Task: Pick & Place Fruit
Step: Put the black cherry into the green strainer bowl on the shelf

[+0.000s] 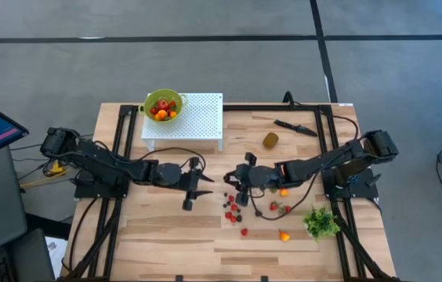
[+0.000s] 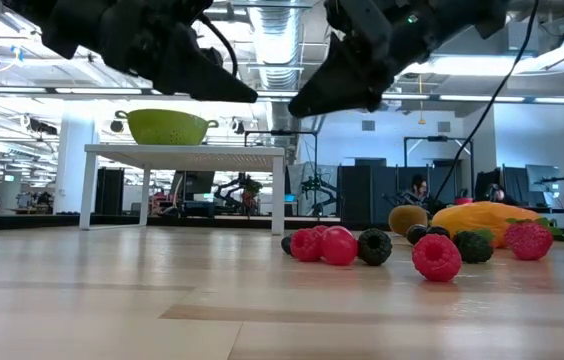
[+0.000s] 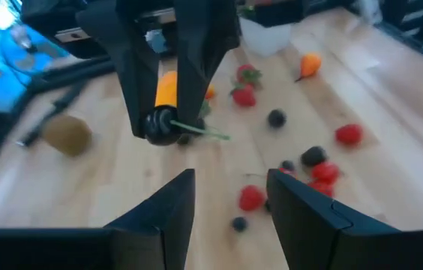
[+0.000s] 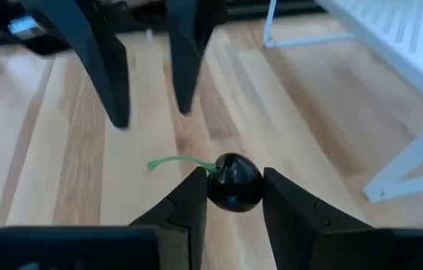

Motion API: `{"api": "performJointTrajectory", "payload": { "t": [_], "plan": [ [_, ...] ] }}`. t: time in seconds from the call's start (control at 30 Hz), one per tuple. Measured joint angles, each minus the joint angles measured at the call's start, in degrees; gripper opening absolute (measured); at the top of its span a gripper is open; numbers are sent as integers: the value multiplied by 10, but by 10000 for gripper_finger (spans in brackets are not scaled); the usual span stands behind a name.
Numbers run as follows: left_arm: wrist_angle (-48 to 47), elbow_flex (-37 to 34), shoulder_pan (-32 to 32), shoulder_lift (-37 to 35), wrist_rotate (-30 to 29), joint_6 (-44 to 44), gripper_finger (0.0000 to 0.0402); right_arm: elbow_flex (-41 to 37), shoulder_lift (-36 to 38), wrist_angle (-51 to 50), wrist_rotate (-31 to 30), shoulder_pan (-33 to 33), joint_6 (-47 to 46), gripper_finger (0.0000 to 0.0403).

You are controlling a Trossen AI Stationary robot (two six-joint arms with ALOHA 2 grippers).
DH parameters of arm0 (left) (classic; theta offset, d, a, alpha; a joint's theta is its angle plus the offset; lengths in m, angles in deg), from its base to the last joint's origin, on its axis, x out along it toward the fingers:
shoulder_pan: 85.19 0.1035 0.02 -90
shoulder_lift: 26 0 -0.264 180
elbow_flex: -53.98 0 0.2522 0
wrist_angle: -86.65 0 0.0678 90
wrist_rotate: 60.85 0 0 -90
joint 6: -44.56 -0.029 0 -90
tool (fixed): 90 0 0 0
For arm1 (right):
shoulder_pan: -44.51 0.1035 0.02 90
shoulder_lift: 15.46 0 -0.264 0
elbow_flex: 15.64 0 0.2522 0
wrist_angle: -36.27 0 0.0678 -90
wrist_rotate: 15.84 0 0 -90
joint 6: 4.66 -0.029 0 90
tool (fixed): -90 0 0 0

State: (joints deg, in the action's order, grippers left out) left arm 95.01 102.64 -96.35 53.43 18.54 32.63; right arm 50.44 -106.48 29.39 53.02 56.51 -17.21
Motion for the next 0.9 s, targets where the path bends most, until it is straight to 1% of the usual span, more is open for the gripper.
{"api": "performJointTrajectory", "payload": {
  "t": [0.1, 0.2, 0.33, 0.4, 0.57, 0.83, 0.9],
  "plan": [
    [4, 0, 0, 0, -5, -25, 160, 0, 0, 12, 1, -6, 9, 98],
    [15, 0, 1, 0, -11, -29, 159, 0, 0, 31, 1, -8, 12, 98],
    [34, 0, 2, 0, -60, -52, 161, 0, 0, 46, 1, -9, 11, 98],
    [51, 0, 2, 0, -73, -60, 160, 0, 0, 50, 1, -9, 12, 98],
    [79, 0, 2, 0, -74, -59, 160, 0, 0, 65, 1, -16, 19, 98],
    [80, 0, 2, 0, -75, -59, 158, 0, 0, 104, 1, -30, 28, 98],
    [82, 0, 2, 0, -87, -59, 155, 0, 0, 105, 1, -32, 34, 98]
  ]
}}
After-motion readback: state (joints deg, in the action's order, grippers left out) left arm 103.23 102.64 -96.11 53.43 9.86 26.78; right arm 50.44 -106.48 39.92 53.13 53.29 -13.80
